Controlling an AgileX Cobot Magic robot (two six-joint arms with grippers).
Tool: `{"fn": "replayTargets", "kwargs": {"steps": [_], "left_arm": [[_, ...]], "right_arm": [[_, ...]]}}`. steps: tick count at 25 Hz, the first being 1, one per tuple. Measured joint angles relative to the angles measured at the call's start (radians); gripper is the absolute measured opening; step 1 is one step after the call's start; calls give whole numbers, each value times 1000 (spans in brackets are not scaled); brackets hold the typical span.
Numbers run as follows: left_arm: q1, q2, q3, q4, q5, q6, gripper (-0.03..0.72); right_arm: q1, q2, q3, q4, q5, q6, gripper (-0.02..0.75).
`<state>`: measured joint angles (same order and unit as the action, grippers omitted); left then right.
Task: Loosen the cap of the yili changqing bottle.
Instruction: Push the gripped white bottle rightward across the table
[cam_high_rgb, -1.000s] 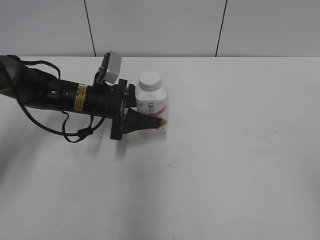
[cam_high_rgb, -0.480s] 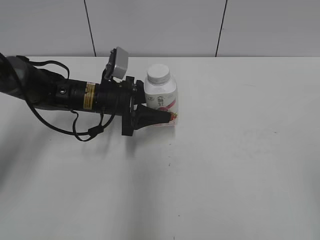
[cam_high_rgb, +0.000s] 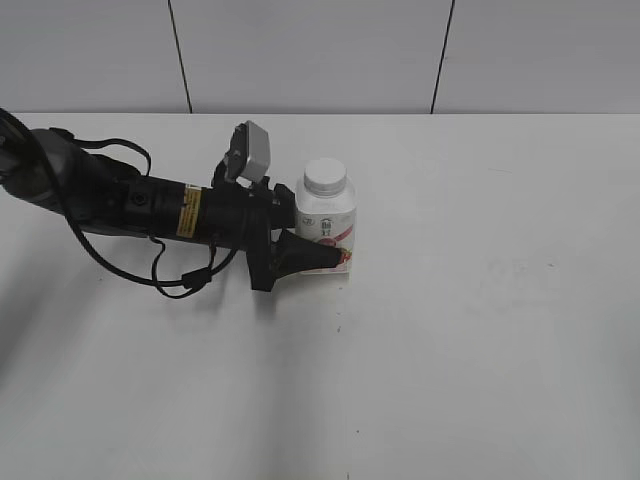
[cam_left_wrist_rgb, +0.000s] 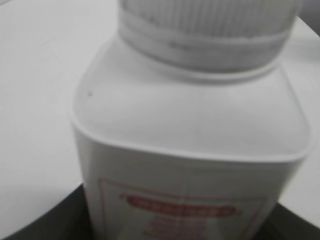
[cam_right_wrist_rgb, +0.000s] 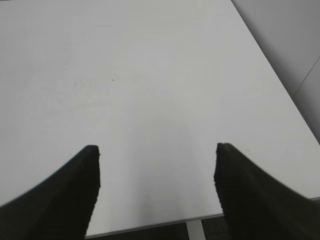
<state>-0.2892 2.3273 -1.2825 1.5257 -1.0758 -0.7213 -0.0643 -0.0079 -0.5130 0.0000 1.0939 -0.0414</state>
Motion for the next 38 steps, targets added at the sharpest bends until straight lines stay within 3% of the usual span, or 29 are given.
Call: {"fn": "replayTargets", "kwargs": {"steps": [19,38], "left_arm": [[-1,83,-1,-32,-41,52,418],[-1,83,-2,5,-46,52,418]], "right_arm": [[0,0,0,0,0,0,563],[0,0,0,0,0,0,563]]}}
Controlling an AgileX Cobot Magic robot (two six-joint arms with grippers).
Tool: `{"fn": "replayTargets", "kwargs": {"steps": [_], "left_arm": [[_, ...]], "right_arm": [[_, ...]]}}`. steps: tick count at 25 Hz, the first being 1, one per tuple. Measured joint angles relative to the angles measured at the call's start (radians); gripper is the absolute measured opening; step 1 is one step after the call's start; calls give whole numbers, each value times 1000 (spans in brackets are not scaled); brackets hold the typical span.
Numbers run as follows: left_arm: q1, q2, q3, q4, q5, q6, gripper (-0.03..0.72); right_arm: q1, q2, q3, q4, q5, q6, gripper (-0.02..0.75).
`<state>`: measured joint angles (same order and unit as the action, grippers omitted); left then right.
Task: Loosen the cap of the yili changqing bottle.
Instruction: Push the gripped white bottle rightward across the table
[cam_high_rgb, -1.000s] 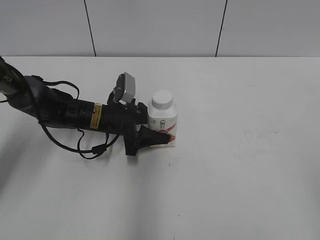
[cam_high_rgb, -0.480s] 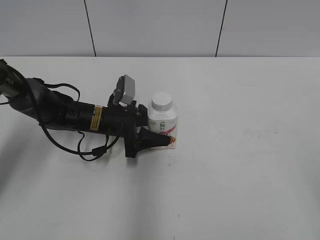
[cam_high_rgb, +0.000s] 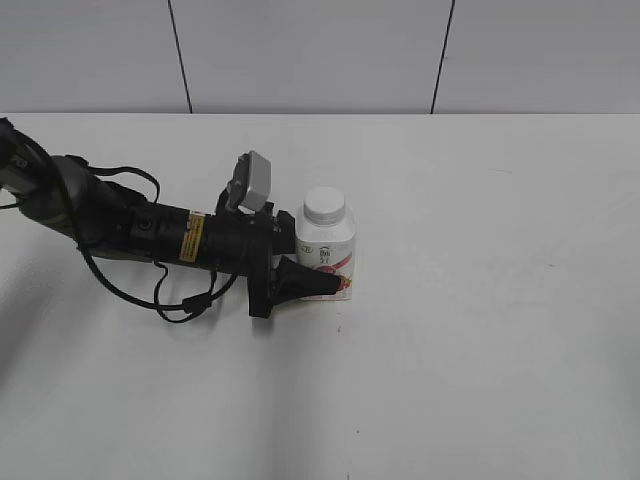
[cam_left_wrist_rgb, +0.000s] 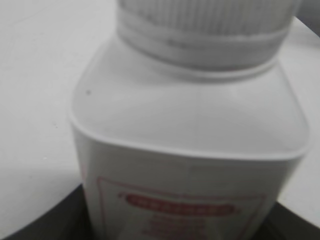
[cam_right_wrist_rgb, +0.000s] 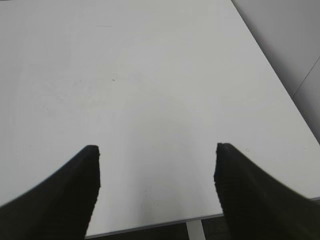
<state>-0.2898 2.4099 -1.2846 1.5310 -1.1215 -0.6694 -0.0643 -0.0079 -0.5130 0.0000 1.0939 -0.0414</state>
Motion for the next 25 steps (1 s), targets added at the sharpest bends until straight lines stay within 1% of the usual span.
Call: {"fn": "replayTargets", "kwargs": {"steps": [11,19,22,25], "left_arm": [[0,0,-1,18,-3,0,418],[0,0,-5,37,-9,0,417],[0,0,-6,42,-9,0,417],[0,0,-6,44,-9,0,416]], "right_arm": [[0,19,-12,0,-16,0,563],[0,323,-23,60,-24,1,563],[0,435,-58,109,-25,1,563],[0,560,-126,162,-27,1,563]]}}
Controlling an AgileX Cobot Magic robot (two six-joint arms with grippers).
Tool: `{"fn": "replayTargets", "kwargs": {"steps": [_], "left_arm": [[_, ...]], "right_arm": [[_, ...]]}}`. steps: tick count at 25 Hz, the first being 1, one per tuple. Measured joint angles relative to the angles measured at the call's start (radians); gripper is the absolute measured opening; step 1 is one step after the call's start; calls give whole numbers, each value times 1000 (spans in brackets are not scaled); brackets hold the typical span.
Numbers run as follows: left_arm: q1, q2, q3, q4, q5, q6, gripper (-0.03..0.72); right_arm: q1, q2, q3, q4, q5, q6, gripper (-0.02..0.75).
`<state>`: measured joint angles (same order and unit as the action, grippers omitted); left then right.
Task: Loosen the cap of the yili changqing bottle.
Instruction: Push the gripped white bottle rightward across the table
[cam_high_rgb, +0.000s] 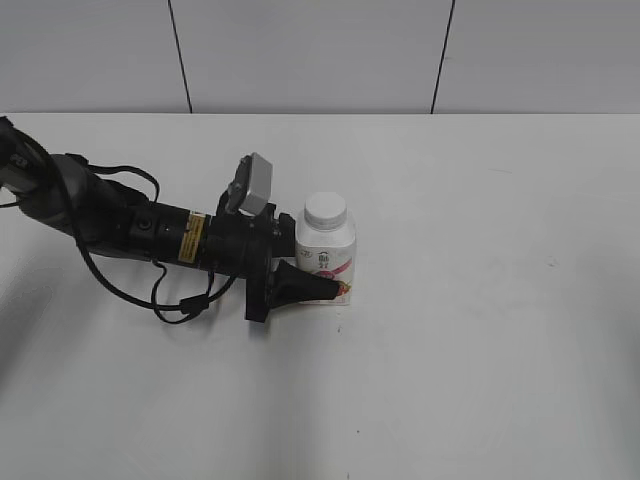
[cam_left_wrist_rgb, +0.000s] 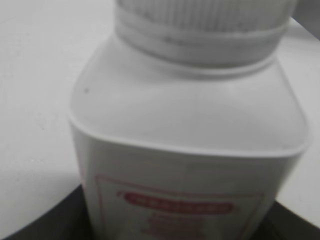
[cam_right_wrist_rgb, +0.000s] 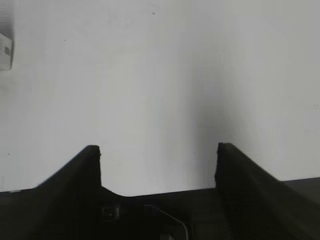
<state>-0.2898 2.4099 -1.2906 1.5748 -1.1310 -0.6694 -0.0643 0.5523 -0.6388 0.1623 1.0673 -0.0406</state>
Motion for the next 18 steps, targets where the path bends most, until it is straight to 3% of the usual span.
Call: {"fn": "replayTargets", "kwargs": {"steps": [10,13,18], "left_arm": [[0,0,0,4,-4,0,415],[0,0,0,4,-2,0,415],[0,0,0,4,0,0,415]], "right_arm": [[7,487,-229,162,6,-16,540],[62,580,-285,169,-8,8,538],[224,743,-401,124,-20,151,535]]}}
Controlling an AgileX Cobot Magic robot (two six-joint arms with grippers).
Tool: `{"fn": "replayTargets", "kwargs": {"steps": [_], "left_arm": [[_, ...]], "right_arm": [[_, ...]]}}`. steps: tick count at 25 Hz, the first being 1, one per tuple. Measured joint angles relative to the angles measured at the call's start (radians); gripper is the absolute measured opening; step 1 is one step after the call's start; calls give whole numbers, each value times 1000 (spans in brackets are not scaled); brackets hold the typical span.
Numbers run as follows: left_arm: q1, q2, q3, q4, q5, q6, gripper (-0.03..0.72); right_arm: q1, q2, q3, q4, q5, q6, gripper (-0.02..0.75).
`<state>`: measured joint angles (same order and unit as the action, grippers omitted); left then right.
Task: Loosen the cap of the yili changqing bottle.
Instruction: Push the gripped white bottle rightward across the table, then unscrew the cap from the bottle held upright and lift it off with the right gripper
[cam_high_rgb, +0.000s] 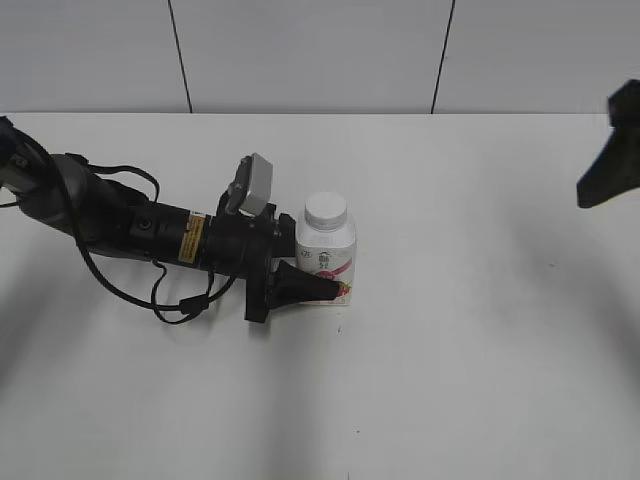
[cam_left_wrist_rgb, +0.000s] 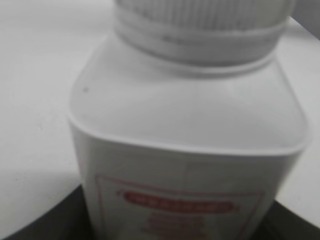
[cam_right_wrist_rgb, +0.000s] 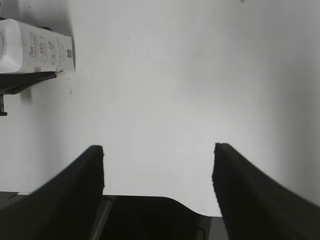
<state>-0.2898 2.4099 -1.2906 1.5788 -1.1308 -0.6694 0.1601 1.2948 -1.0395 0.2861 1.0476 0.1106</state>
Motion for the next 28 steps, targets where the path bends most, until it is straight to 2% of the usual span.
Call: {"fn": "replayTargets", "kwargs": {"steps": [5,14,18,28], "left_arm": [[-11,-3,0,0,27,0,415],[-53,-11,-2,-22,67,0,412],[-53,-11,-2,-23,68,0,412],[-54,-11,-2,-25,68,0,412]], "right_arm": [[136,175,-148,-57,1,123,535],[294,430,-411,-64,58,210,535],[328,510,-488,-64,68,233,534],[389,617,-557,-62,55,273,533]]}}
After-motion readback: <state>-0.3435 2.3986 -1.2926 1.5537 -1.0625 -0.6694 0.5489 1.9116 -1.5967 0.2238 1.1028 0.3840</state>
